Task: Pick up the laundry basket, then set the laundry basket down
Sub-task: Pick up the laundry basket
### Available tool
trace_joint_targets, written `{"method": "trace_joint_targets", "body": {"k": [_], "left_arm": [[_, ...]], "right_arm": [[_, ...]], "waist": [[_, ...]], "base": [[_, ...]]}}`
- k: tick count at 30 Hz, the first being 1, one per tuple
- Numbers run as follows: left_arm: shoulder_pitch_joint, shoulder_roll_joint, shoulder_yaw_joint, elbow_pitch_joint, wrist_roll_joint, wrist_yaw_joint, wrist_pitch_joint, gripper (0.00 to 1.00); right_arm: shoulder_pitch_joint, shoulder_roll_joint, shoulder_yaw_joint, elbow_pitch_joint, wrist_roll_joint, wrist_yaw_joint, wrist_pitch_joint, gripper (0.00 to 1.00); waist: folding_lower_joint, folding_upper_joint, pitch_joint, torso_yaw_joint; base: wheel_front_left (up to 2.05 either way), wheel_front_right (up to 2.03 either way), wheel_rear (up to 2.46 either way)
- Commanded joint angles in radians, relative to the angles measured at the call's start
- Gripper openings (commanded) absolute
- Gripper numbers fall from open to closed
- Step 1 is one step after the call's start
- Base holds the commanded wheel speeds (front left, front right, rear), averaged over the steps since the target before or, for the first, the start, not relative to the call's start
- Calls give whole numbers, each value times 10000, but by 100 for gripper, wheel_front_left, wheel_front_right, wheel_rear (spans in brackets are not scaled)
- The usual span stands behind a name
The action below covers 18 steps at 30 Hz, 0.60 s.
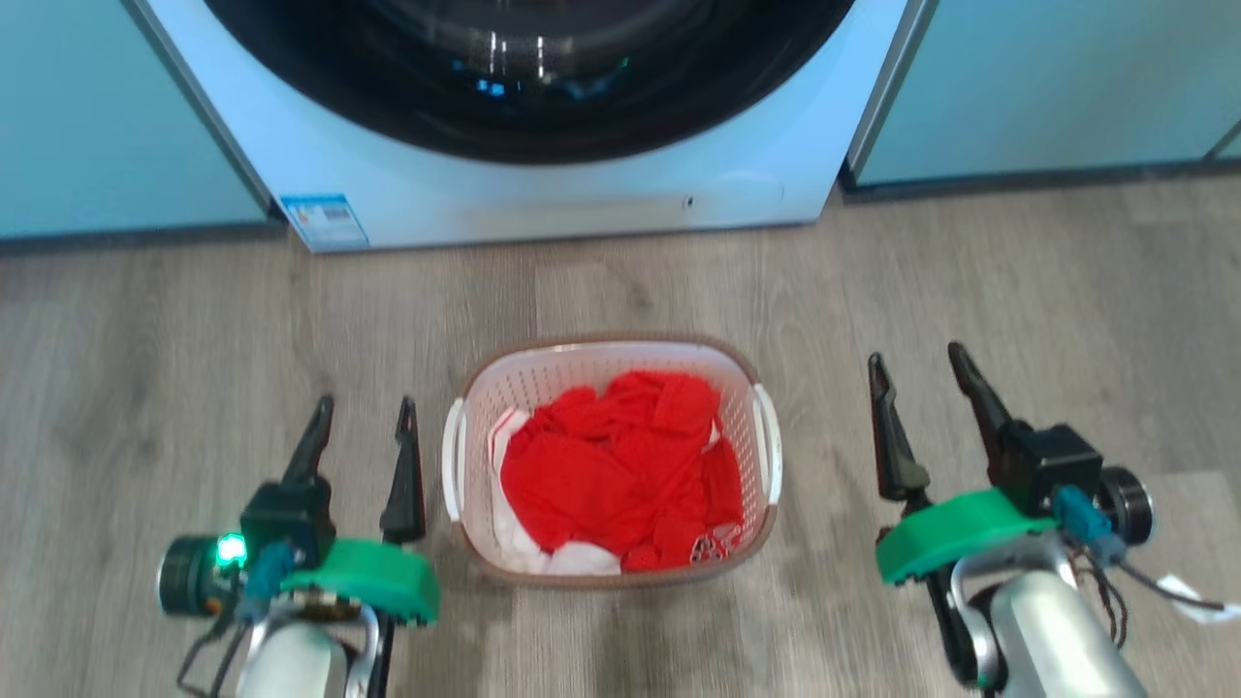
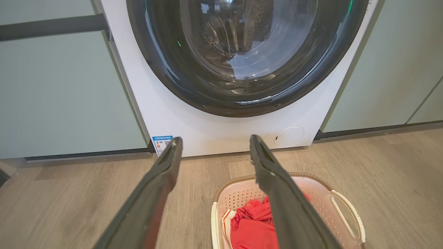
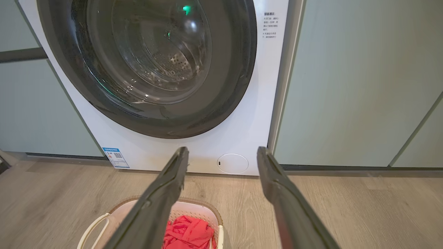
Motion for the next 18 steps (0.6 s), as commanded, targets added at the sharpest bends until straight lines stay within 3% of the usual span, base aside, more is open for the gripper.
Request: {"method": "trace_joint_targets", "body": {"k": [1,18], "left_arm": [[-628,24,280,-105,42,-55,-95,100],[-3514,24,31,2656,-1021,5,-95,100]], "right_arm": [[-504,-87,146,-155,-81,27,-122,100],[-3177,-87,-250,2033,-133,27,-122,100]], "waist": [[-1,0,512,59],[-1,0,4065,224]], "base": [[0,0,0],[0,0,0]]}}
